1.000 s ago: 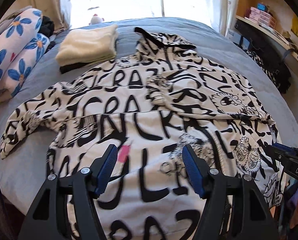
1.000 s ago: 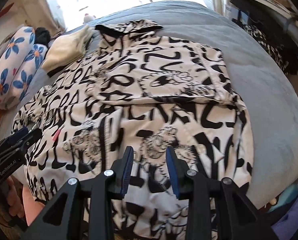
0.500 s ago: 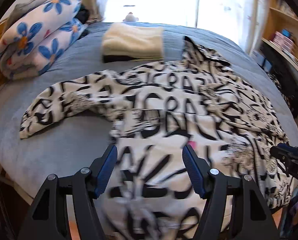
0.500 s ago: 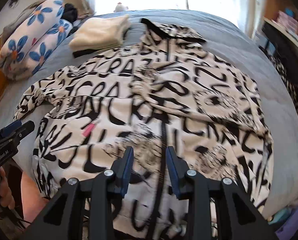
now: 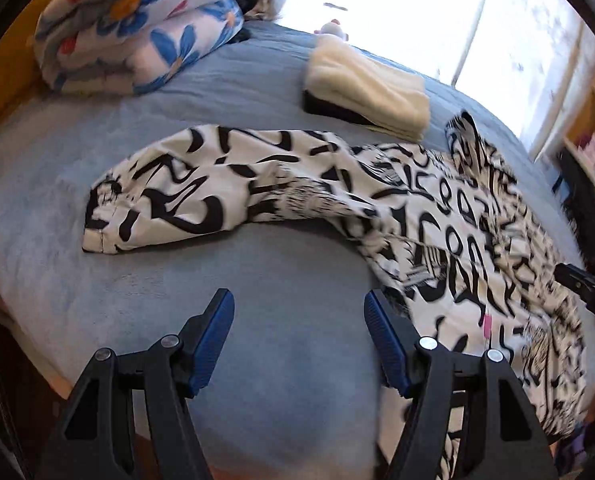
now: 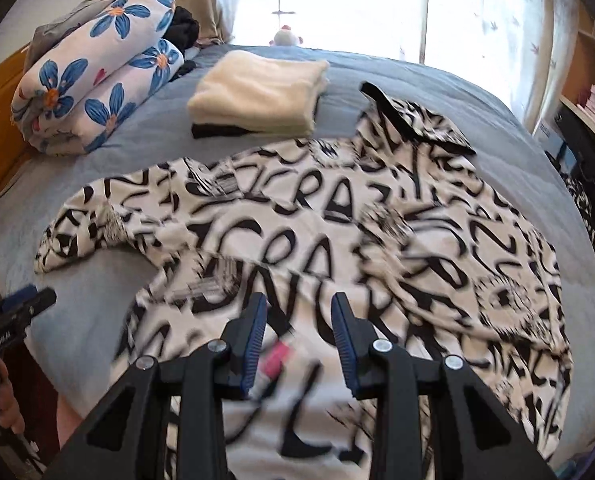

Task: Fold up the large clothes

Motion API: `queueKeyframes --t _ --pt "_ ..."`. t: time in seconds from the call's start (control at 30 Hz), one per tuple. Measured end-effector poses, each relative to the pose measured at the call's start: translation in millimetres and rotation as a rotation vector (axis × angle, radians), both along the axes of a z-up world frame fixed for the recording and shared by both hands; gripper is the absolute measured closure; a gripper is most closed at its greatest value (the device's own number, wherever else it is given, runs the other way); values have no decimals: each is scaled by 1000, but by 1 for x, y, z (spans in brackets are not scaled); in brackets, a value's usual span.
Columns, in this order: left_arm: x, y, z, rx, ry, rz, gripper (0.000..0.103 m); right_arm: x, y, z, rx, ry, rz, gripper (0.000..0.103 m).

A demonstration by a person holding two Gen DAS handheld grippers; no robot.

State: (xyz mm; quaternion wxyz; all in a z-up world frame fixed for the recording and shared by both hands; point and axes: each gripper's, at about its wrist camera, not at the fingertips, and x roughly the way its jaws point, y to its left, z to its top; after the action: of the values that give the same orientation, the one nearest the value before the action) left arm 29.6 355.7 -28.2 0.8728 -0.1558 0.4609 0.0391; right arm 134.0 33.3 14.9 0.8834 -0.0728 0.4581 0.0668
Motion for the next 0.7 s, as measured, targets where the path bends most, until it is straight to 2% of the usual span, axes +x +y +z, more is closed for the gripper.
queueKeyframes --t 0.1,0.23,0.37,0.5,0.6,0.7 --pt "1 34 -16 -83 -17 43 37 13 23 -2 8 -18 13 70" --pt "-1 91 -52 -291 -43 138 37 29 55 -11 22 -12 47 70" --pt "3 128 -83 -398 -53 224 37 42 83 -25 3 7 79 70" --pt "8 153 -99 -534 -110 281 37 49 103 -39 -10 31 102 70" --pt "18 162 -105 -570 -128 314 37 52 110 -49 -23 54 112 70" --pt "34 162 -109 -558 -109 326 37 56 111 -60 -27 83 108 70"
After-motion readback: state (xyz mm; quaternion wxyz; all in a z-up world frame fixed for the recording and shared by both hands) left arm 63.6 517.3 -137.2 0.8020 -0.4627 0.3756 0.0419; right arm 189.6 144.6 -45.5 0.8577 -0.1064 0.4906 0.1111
